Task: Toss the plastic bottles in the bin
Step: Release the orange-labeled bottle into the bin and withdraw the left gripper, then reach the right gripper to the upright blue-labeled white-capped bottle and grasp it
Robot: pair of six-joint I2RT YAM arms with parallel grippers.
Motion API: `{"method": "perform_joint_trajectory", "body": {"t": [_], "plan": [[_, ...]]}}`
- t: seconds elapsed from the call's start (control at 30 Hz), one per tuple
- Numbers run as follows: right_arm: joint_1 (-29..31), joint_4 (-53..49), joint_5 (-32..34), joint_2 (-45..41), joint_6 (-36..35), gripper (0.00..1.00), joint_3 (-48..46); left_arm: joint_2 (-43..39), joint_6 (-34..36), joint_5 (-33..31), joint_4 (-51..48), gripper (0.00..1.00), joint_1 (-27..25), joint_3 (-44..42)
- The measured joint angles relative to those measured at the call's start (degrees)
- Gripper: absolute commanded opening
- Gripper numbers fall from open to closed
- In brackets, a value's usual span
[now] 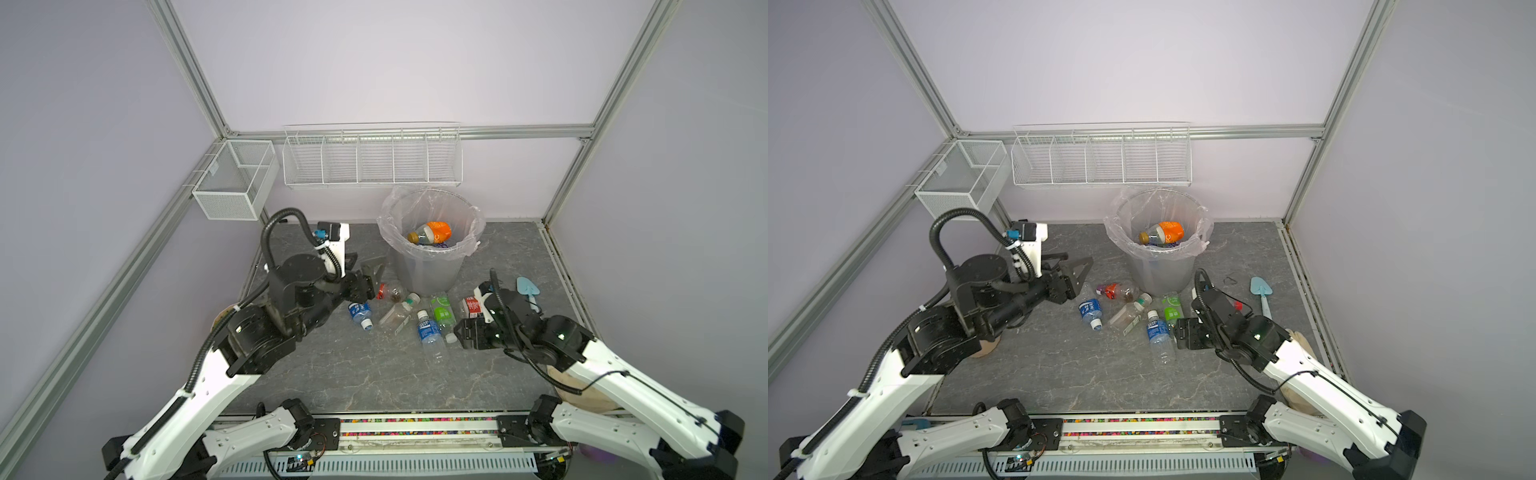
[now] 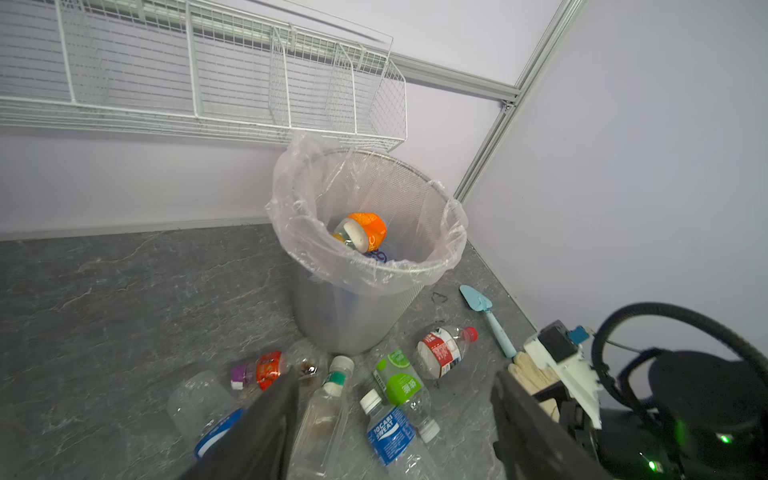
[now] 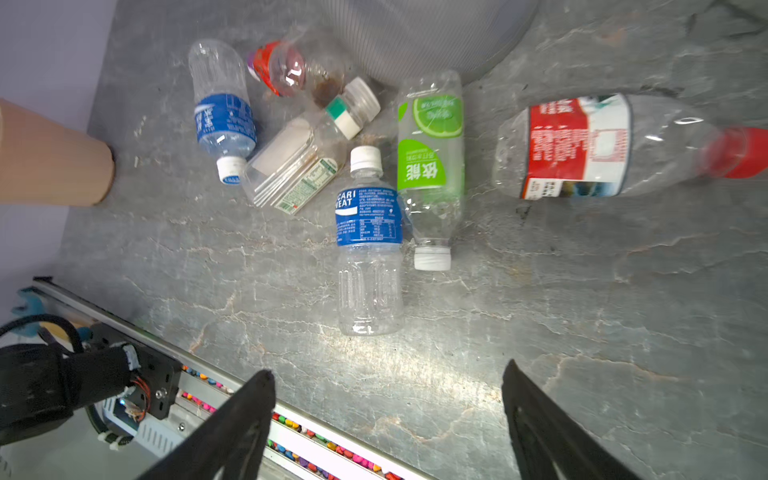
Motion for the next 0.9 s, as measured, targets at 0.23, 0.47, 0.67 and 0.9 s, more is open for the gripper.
{"method": "perform_joint_trajectory", "body": {"t": [0.23, 0.47, 0.67, 0.9], "plan": [[2.9, 5.0, -1.4, 16.1, -1.2, 0.88, 2.7, -15.1, -6.5, 0.0, -2.4, 0.80, -0.1, -15.4], [2.9, 9.2, -2.6, 28.7, -1.2, 0.91, 5.5, -20.1, -10.1, -0.1, -6.3, 0.82, -0.2, -22.3], [3.1, 10.8, -3.1, 35.7, -0.9, 0.98, 7.6, -20.3, -10.5, 0.0, -8.4, 0.83, -0.2, -23.3], [4.9, 10.8, -1.4, 40.1, 0.6, 0.89, 8.4, -21.9, -11.1, 0.0, -9.5, 0.83, -0.2, -23.9]]}}
